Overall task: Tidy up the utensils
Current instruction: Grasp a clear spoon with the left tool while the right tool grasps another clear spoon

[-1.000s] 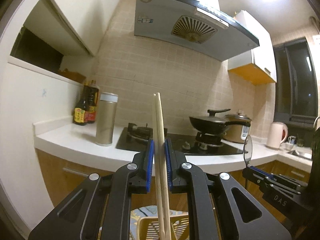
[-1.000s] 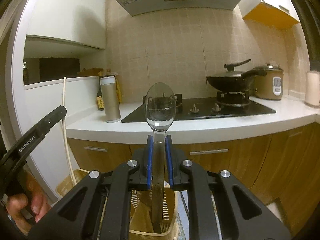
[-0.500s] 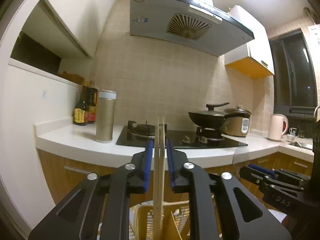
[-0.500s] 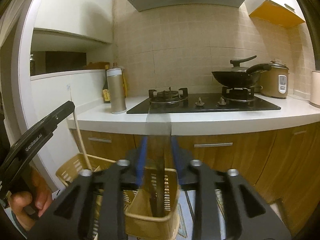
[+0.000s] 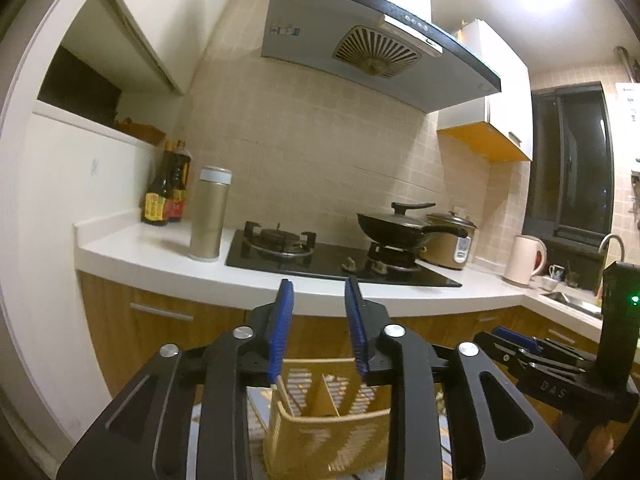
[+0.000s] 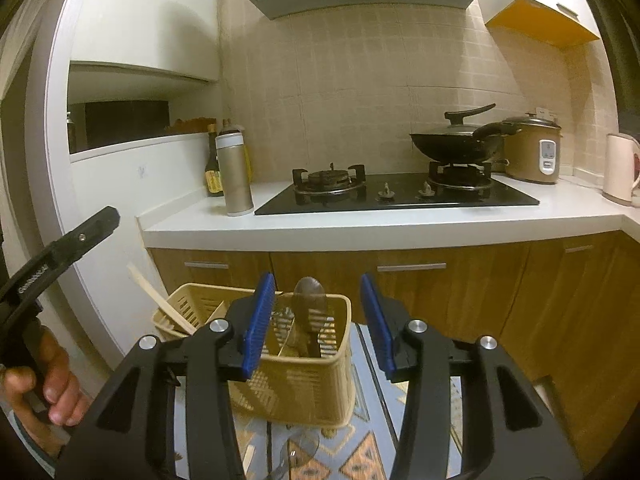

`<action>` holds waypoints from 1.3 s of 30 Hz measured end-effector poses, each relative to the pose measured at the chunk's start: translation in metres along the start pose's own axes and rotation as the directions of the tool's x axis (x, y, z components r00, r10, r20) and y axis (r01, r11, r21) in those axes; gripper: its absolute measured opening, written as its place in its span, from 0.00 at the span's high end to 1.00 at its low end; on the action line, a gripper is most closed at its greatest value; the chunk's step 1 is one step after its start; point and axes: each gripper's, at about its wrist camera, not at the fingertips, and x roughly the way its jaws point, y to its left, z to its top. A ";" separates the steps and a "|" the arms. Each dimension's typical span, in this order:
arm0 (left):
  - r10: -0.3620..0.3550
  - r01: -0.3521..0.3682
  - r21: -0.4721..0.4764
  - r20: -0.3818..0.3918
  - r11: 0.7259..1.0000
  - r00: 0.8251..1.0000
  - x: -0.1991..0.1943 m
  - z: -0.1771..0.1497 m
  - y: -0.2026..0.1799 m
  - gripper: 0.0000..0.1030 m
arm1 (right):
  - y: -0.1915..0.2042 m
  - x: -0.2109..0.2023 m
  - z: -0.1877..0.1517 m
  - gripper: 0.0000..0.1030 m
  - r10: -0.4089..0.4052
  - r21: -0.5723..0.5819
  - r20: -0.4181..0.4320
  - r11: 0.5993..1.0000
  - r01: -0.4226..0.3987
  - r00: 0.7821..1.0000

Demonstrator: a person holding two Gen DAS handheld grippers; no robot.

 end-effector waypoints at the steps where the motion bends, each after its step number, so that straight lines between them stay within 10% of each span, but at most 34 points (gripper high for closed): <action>1: -0.002 0.002 -0.004 -0.011 1.000 1.000 -0.003 0.000 0.000 0.71 | 0.000 -0.004 0.001 0.60 -0.005 0.004 -0.014 1.000 0.005 1.000; 6: -0.042 0.034 -0.054 -0.143 0.998 0.989 -0.013 -0.011 0.006 0.68 | 0.001 -0.015 -0.002 0.60 -0.015 0.019 -0.090 1.000 0.017 0.996; 12: -0.116 0.070 -0.137 -0.356 0.988 0.927 -0.008 -0.044 0.016 0.68 | 0.003 -0.010 -0.022 0.60 0.012 0.033 -0.272 0.999 -0.004 0.962; 18: -0.213 0.110 -0.211 -0.567 0.971 0.796 0.001 -0.097 0.021 0.68 | 0.002 -0.001 -0.062 0.60 0.040 0.058 -0.446 0.998 -0.015 0.894; 24: -0.310 0.167 -0.265 -0.718 0.950 0.623 0.010 -0.146 0.010 0.69 | 0.003 0.010 -0.102 0.60 0.102 0.123 -0.594 0.992 -0.034 0.798; 27: -0.286 0.162 -0.236 -0.759 0.958 0.585 0.011 -0.163 0.001 0.69 | 0.009 0.010 -0.120 0.60 0.120 0.126 -0.646 0.991 -0.049 0.754; 39: -0.150 0.113 -0.106 -0.827 0.988 0.541 0.027 -0.186 -0.017 0.74 | 0.028 0.000 -0.159 0.79 0.124 0.107 -0.707 0.992 -0.068 0.696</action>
